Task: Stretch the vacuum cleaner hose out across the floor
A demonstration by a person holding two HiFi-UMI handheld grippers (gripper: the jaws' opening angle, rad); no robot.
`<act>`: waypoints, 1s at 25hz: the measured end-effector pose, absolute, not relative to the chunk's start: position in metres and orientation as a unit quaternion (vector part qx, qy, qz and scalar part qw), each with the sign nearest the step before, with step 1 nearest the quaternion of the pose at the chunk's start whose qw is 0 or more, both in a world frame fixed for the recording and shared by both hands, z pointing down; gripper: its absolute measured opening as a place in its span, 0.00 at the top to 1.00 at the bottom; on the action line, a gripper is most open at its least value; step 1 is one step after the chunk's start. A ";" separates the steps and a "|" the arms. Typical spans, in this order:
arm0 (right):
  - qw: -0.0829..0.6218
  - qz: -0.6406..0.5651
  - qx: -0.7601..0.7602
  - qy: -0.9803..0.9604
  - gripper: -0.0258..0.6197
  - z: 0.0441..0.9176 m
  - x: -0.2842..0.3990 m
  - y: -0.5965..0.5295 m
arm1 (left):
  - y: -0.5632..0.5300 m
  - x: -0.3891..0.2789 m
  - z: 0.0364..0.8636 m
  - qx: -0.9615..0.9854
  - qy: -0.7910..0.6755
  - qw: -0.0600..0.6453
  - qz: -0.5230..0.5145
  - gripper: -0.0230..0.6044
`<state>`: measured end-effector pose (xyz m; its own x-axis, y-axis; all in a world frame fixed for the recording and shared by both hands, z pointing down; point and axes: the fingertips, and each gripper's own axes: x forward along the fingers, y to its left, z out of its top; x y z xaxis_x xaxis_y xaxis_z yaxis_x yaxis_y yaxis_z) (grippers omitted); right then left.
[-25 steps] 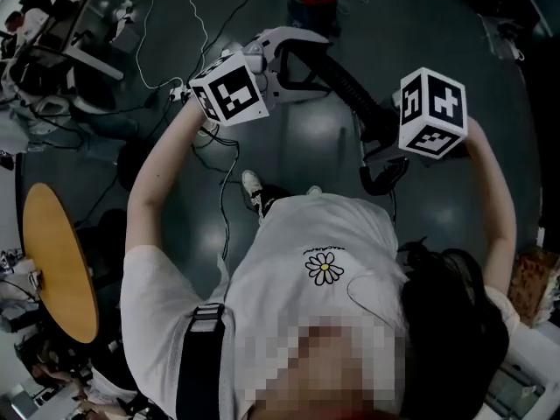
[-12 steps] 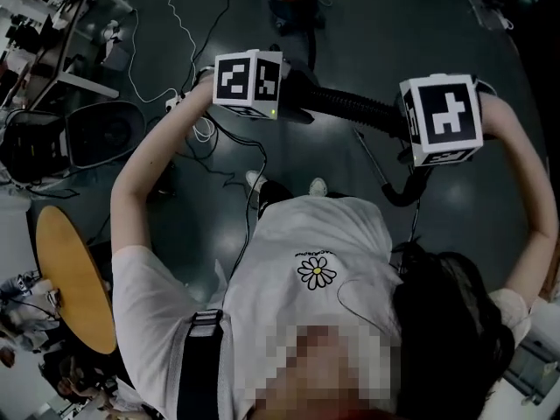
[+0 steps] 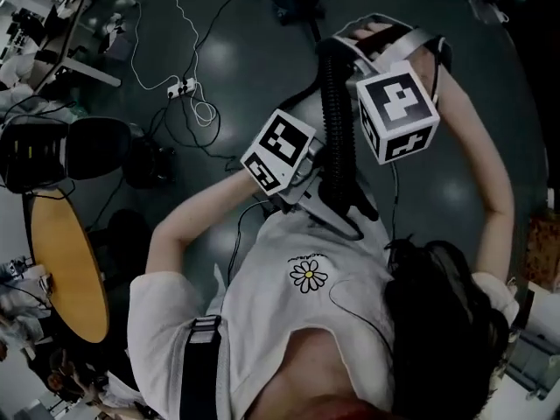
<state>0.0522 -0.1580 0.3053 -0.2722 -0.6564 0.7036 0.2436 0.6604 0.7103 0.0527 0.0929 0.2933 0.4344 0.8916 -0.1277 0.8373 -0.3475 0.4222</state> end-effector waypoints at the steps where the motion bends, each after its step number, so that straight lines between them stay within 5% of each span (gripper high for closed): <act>1: 0.556 -0.416 0.180 -0.697 0.69 0.289 0.035 -0.148 | 0.103 0.058 0.273 0.836 0.496 0.232 -0.023 0.72; 6: 0.366 -0.383 0.350 -0.772 0.69 0.276 -0.020 -0.052 | 0.183 0.015 0.237 0.857 0.355 0.301 -0.221 0.72; 9: 0.204 -0.153 0.438 -0.862 0.68 0.323 -0.025 0.011 | 0.236 0.004 0.240 0.860 0.316 0.341 -0.211 0.72; 14: -0.263 0.400 0.478 -0.736 0.69 0.409 0.039 0.096 | 0.266 -0.044 0.263 0.849 0.246 0.399 -0.242 0.76; 16: -0.383 0.478 0.411 -0.675 0.69 0.412 0.069 0.131 | 0.259 -0.058 0.279 0.842 0.201 0.434 -0.251 0.76; 25: -0.233 0.520 0.354 -0.742 0.69 0.462 0.072 0.331 | 0.308 -0.076 0.342 0.856 0.109 0.440 -0.246 0.75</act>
